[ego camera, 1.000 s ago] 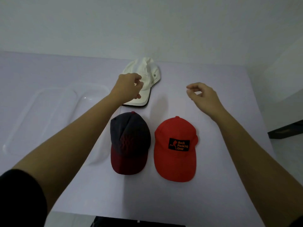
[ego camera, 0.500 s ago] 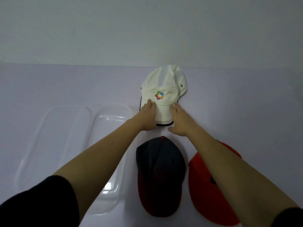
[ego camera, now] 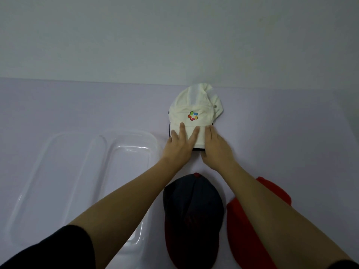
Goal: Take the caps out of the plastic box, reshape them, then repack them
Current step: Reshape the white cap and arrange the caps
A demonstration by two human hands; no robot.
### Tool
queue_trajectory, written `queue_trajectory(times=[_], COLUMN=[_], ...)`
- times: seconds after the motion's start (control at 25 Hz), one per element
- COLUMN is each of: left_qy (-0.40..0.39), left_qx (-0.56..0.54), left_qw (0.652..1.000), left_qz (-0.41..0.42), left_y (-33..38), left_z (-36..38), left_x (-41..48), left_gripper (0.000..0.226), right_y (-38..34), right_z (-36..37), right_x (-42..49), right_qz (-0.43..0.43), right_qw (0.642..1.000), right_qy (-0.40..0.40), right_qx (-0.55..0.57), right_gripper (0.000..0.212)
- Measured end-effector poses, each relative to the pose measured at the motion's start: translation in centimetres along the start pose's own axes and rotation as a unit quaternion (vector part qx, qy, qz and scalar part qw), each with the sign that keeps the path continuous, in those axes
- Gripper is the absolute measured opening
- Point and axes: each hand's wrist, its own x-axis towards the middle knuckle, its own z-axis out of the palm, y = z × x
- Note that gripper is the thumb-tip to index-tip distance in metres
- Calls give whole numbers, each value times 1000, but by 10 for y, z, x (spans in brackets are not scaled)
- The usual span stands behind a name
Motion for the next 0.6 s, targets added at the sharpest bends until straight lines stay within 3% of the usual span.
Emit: queue_trajectory(times=[0.16,0.32,0.48,0.6], left_qy=[84,131,224,245], left_qx=[-22,-117,-222,-339], left_qw=[995,984,949,908], left_qz=[56,-29,-11,-19], left_y=[-8,14,24,32], left_z=[-16,-53,-77,-86], left_x=[0,-1,-15,-30], left_gripper=[74,64,62,61], right_y=[-3,-23,-38,-46], right_z=[-25,-54,-78,-92], right_x=[0,-7,-26,-44], right_qz=[51,-6,-11,-20], right_qw=[994,987,967,956], right_qy=[76,150,192,198], right_qx=[60,50,165,216], right_gripper=[75,74,66,63])
